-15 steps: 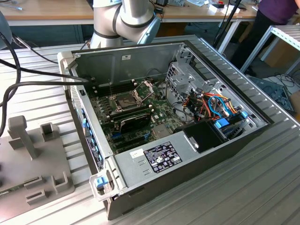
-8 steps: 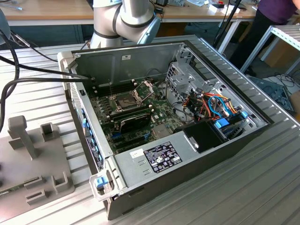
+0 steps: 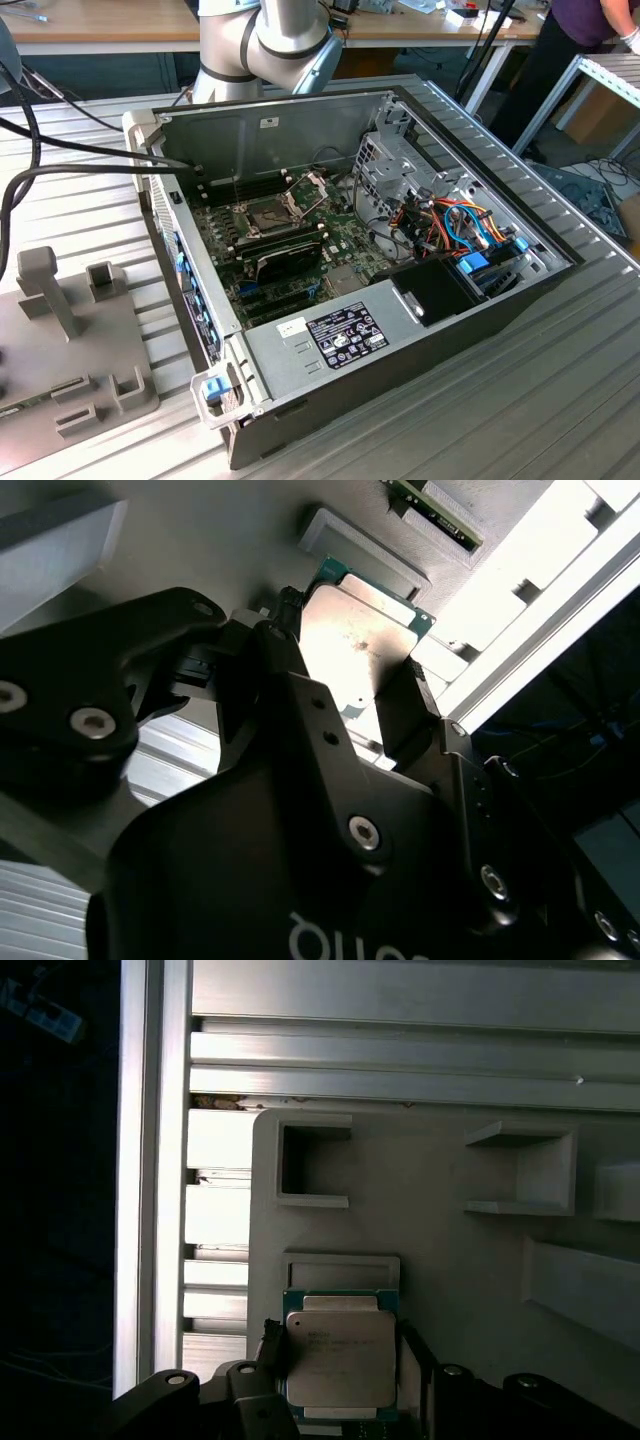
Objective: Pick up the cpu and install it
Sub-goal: 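Pick up the cpu and move it towards the insertion slot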
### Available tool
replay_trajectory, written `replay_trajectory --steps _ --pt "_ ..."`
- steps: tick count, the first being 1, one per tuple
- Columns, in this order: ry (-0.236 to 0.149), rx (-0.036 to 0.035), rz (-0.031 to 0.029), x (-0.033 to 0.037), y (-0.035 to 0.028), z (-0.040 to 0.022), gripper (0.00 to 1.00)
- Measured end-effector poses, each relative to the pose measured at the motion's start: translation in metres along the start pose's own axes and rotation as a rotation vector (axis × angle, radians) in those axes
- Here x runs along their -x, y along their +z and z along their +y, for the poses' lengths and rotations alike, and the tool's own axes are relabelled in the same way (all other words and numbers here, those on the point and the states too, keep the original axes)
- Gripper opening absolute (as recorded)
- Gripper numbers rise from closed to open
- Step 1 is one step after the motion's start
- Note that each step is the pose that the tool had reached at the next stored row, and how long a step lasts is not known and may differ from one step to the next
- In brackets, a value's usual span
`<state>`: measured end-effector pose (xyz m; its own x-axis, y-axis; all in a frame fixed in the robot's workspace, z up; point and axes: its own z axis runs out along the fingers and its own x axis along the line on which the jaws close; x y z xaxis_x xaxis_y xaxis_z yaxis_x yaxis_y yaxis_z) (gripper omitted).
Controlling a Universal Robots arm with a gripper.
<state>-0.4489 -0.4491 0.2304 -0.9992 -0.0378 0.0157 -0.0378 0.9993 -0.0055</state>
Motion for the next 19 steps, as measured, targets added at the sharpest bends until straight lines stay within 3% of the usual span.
replay_trajectory --steps 15,19 --pt "0.013 0.0003 -0.0001 0.0 -0.0001 0.0 0.55" --pt "0.013 0.0002 0.0002 -0.0001 -0.0025 0.0 0.55"
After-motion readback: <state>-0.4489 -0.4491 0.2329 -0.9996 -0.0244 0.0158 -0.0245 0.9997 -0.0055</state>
